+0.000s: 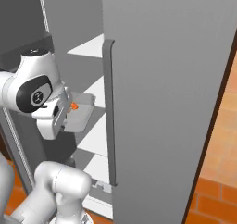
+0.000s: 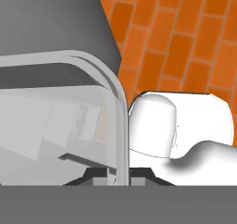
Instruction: Take the meat container that has the shrimp and place it on the second highest rack of the freezer. Then take the vegetable container that has the lemon wedge and potato and place it on the highest rack of the freezer.
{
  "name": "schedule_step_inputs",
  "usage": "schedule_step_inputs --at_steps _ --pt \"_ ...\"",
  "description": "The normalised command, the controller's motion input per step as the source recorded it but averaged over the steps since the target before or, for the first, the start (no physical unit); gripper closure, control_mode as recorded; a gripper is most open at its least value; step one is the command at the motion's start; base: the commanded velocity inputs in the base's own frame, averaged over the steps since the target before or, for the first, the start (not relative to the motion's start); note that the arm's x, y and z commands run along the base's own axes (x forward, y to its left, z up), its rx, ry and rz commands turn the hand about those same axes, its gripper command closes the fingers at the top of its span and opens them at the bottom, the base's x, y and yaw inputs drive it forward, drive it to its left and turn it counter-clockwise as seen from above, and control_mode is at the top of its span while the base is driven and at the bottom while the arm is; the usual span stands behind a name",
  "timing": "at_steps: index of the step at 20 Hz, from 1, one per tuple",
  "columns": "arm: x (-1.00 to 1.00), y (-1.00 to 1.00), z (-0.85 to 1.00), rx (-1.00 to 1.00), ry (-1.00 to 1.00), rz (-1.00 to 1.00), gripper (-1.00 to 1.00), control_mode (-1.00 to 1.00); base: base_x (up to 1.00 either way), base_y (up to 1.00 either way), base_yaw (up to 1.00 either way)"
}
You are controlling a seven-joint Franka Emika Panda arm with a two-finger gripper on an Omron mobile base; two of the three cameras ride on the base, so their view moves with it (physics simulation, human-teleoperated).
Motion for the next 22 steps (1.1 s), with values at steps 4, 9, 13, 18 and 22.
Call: schedule_step_inputs --at_steps 4,9,13,18,22 --pt "0.00 0.00 0.00 0.00 0.00 0.00 1.00 1.00 0.39 0.15 0.00" --pt "0.00 0.00 0.00 0.00 0.00 0.00 1.00 1.00 0.44 0.14 0.00" --pt "0.00 0.00 0.00 0.00 0.00 0.00 1.00 1.00 0.46 0.16 0.00" --pt "0.00 0.00 0.00 0.00 0.00 0.00 1.00 1.00 0.43 0.19 0.00" --pt "0.00 0.00 0.00 0.00 0.00 0.00 1.00 1.00 0.38 0.19 0.00"
